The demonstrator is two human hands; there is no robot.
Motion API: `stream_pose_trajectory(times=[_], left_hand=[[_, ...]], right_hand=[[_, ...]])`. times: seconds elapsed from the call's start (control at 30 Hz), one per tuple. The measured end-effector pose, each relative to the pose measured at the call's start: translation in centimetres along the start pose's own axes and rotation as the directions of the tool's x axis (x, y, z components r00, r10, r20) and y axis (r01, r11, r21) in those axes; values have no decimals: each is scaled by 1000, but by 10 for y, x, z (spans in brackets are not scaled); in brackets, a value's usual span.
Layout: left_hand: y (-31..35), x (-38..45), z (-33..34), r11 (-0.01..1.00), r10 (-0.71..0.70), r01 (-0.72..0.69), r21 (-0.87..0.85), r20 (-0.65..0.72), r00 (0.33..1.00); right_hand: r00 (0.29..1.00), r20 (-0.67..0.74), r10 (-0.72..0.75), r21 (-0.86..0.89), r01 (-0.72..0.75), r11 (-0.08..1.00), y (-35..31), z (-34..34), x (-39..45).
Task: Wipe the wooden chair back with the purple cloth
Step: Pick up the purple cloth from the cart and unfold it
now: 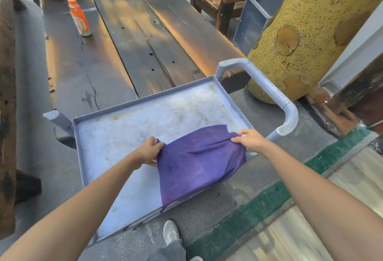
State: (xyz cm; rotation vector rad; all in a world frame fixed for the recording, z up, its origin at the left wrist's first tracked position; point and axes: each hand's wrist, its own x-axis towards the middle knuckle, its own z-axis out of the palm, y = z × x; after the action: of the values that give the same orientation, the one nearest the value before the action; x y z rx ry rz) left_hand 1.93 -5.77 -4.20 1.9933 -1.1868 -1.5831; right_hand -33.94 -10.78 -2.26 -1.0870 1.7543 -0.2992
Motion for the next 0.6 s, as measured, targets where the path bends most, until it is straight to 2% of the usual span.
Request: stream_pose_trajectory(times=[0.13,0.27,0.37,0.43,0.6], left_hand=[[15,12,-3,986,22,-27,-163,-33,999],[27,16,-12,948,-6,86,-305,256,967],[39,21,-11,946,25,92,-310,356,934],[53,23,-9,945,49,63,-321,328,943],[104,27,-19,953,125,-75,-295,152,980]], right_hand=[[998,-57,-39,200,49,978,-7,-8,-9],[999,-18,-27,407,32,913,-18,-15,-16],[997,38,-72,482,45,875,-29,-22,-19],[987,63,-148,546,90,833,-38,-27,-22],[921,158,-357,632,184,753,-75,-56,-31]])
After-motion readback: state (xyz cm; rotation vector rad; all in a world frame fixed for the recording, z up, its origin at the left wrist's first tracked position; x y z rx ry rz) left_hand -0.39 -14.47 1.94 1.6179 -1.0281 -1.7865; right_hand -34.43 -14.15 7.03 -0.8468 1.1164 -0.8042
